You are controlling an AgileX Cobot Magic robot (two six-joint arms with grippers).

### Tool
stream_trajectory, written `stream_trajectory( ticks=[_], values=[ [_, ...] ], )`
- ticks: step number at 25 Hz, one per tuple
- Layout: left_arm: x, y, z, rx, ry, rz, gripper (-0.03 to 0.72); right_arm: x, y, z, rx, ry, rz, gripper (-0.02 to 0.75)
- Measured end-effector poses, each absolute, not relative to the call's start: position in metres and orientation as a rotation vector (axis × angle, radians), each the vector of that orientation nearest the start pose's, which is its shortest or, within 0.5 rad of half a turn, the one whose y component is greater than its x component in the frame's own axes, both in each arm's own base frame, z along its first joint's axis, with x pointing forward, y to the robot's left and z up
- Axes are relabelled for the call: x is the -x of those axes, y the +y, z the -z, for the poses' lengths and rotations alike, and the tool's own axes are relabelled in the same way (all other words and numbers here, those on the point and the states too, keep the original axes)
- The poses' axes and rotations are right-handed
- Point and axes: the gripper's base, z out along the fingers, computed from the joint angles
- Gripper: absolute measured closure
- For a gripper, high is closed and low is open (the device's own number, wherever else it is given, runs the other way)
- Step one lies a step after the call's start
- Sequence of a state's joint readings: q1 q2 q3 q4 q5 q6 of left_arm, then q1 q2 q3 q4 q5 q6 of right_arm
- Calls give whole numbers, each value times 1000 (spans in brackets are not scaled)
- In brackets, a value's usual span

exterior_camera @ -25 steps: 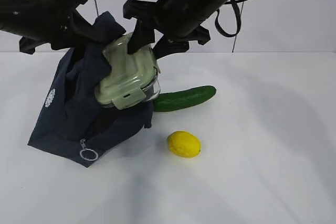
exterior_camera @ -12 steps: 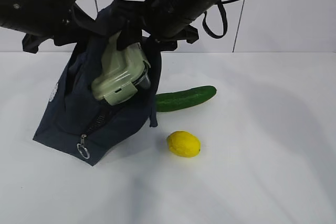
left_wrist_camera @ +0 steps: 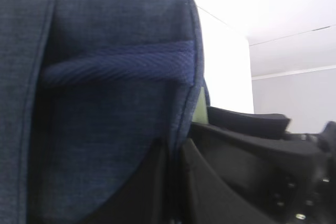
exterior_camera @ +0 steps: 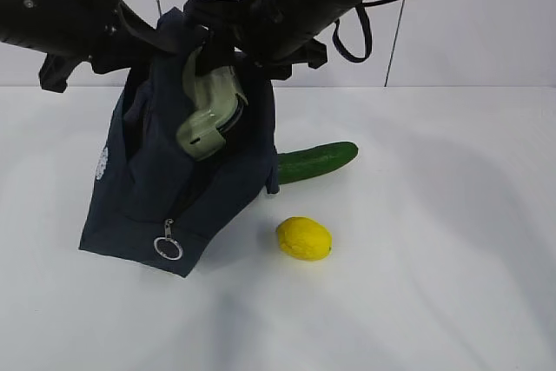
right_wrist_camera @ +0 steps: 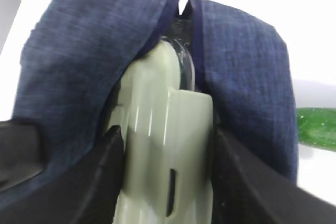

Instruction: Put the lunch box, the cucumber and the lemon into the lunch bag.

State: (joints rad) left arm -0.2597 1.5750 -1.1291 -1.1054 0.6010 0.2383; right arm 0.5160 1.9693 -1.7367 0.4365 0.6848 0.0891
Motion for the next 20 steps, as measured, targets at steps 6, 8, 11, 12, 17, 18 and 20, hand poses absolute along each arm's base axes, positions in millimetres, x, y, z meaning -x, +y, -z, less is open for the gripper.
stream_trajectory(
  ticks=[6,8,11,12,17,18,20],
  values=[
    [-322,-134,-288,329,2356,1136,677,-393,254,-274,202,2469,-790,343],
    [-324,-134,-285,337,2363,1135,677,-395,255,-270,181,2477,-809,344],
    [-326,-135,-280,345,2377,1132,677,-395,256,-269,170,2476,-822,344],
    [-327,-135,-278,349,2380,1129,677,-395,256,-269,167,2476,-823,344],
    [-329,-134,-278,367,2366,1121,677,-395,257,-269,159,2474,-835,344],
    [-329,-134,-278,371,2362,1121,677,-395,257,-270,152,2474,-846,344],
    [-330,-134,-279,382,2355,1125,677,-395,258,-270,131,2466,-869,344]
  ],
)
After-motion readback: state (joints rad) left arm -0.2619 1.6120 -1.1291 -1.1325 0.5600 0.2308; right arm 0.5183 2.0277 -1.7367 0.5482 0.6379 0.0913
